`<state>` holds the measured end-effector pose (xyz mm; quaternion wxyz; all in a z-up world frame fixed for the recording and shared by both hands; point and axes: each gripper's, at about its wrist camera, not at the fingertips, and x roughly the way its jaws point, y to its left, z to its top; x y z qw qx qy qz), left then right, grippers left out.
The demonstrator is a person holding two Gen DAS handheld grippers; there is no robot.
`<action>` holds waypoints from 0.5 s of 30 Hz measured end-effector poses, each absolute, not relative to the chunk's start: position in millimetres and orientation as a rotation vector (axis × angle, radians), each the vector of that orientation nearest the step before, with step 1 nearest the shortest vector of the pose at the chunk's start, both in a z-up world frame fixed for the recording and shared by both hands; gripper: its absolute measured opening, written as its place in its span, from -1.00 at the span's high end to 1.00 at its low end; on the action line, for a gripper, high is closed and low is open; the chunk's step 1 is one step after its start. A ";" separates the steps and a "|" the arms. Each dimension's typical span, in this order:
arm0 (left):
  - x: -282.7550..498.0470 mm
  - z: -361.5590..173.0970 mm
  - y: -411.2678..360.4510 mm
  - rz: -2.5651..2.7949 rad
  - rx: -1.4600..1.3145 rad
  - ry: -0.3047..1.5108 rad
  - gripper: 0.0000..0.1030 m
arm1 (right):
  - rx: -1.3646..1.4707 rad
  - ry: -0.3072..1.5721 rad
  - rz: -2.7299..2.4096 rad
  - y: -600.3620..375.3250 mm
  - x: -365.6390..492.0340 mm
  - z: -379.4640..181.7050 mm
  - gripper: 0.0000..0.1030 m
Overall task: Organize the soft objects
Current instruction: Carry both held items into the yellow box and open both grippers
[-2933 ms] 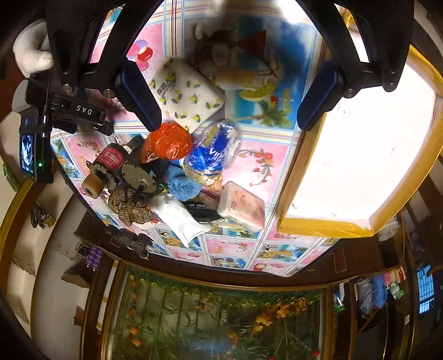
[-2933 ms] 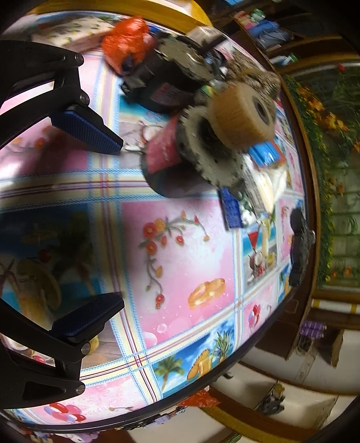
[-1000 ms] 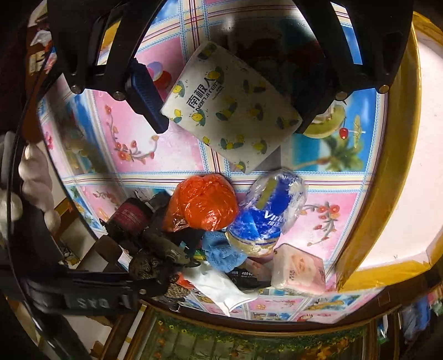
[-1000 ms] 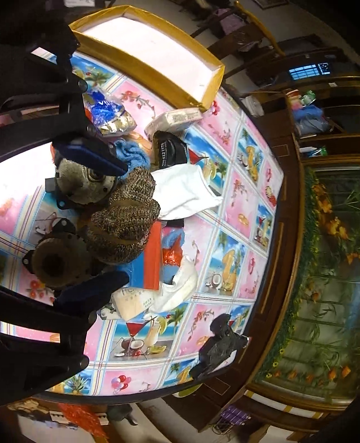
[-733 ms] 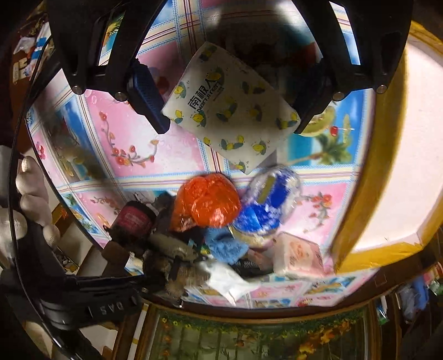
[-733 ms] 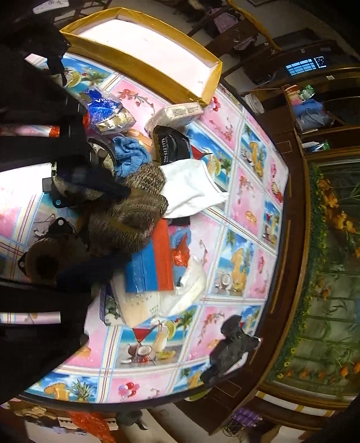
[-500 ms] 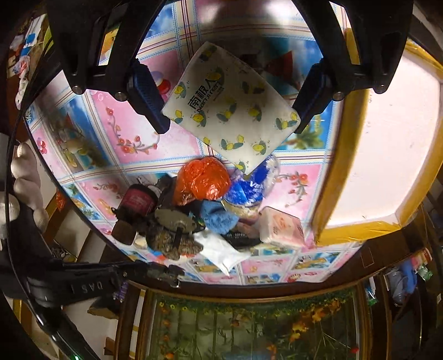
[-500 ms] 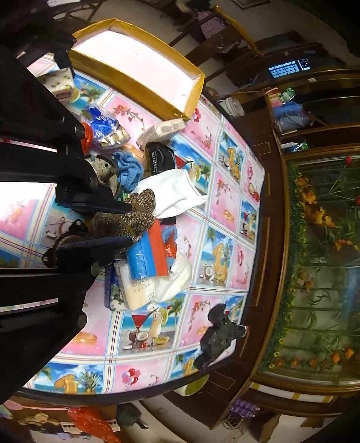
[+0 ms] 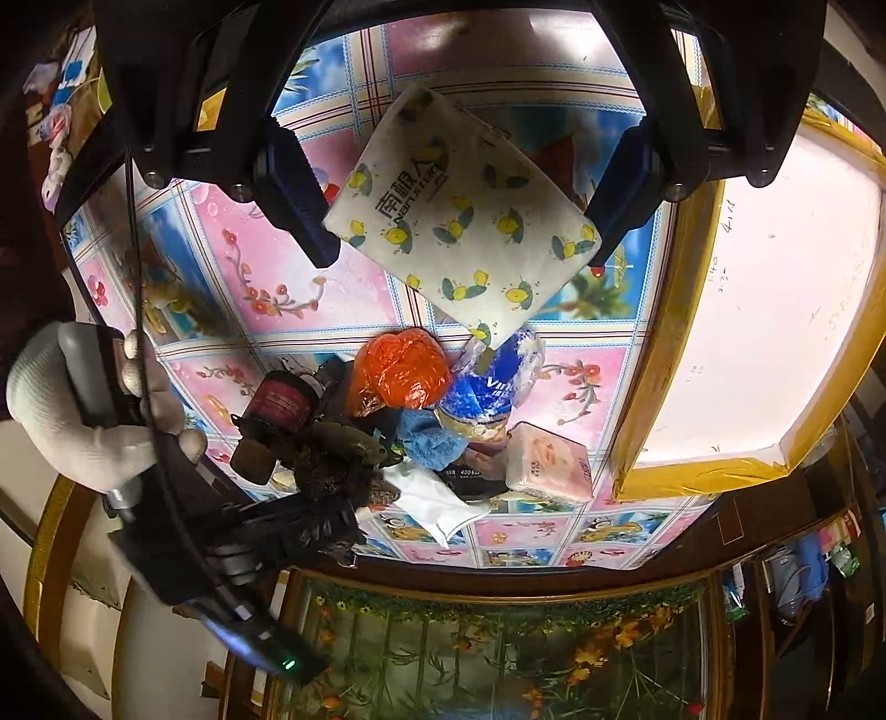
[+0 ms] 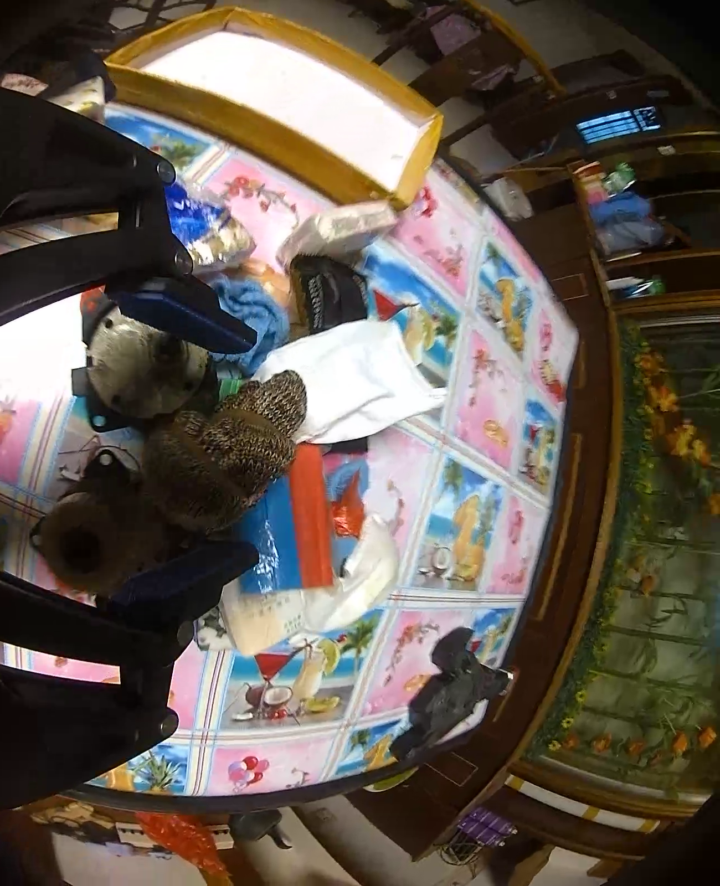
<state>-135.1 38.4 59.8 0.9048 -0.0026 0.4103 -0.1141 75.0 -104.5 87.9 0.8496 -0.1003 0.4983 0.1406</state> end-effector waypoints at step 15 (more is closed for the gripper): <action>-139.4 78.2 66.7 -0.160 -0.044 0.788 -0.71 | -0.092 0.816 0.330 -121.4 -0.2 147.6 0.44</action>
